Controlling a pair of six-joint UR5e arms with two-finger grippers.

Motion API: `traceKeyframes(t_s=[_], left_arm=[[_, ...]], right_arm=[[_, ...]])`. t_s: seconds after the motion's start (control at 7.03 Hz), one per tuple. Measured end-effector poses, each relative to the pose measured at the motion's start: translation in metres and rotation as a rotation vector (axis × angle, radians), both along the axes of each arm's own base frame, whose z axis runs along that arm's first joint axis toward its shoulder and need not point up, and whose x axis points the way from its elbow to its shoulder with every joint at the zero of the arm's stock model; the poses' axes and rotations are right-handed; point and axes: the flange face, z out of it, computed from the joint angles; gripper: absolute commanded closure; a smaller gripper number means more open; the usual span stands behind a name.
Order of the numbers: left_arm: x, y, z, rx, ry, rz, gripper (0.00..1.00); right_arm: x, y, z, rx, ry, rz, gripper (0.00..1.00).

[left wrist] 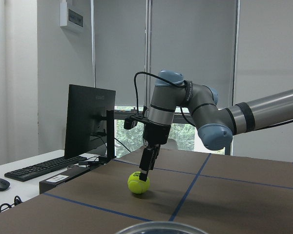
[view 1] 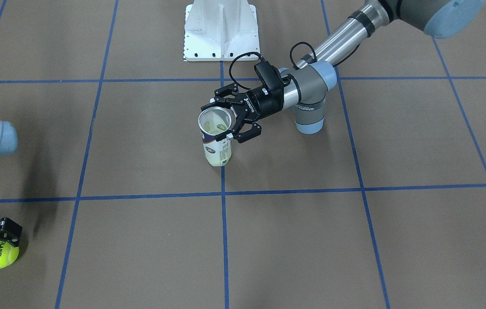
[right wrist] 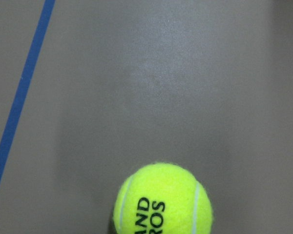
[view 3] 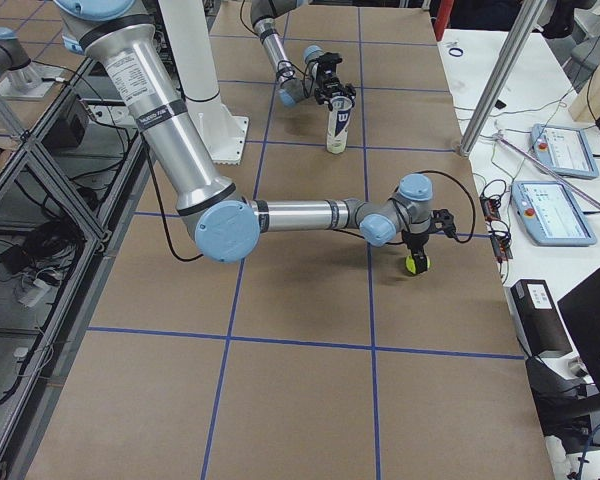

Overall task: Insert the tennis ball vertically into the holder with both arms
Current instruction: 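Grasp the second yellow ball with the right gripper and lift it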

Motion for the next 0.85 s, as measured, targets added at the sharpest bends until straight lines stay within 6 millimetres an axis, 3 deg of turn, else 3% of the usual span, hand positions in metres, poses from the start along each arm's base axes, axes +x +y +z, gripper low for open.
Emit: traceKeyframes(t_s=[0.28,0.43,0.57,0.71,0.85], left_arm=[[0.000,0.000,0.000,-0.001,-0.001,0.000,0.13],[0.000,0.000,0.000,-0.001,-0.001,-0.001,0.12],[0.000,0.000,0.000,-0.001,-0.001,-0.001,0.12],[0.000,0.000,0.000,-0.001,-0.001,-0.001,0.12],[0.000,0.000,0.000,-0.001,-0.001,-0.001,0.12]], right_arm=[[-0.009,-0.001,0.002,0.005,0.023,0.002,0.03],[-0.014,0.000,0.003,0.008,0.029,0.000,0.42],[-0.018,0.001,0.003,0.010,0.034,-0.002,0.89],[-0.020,0.002,0.003,0.010,0.037,-0.002,1.00],[-0.019,0.002,0.002,0.012,0.037,0.000,1.00]])
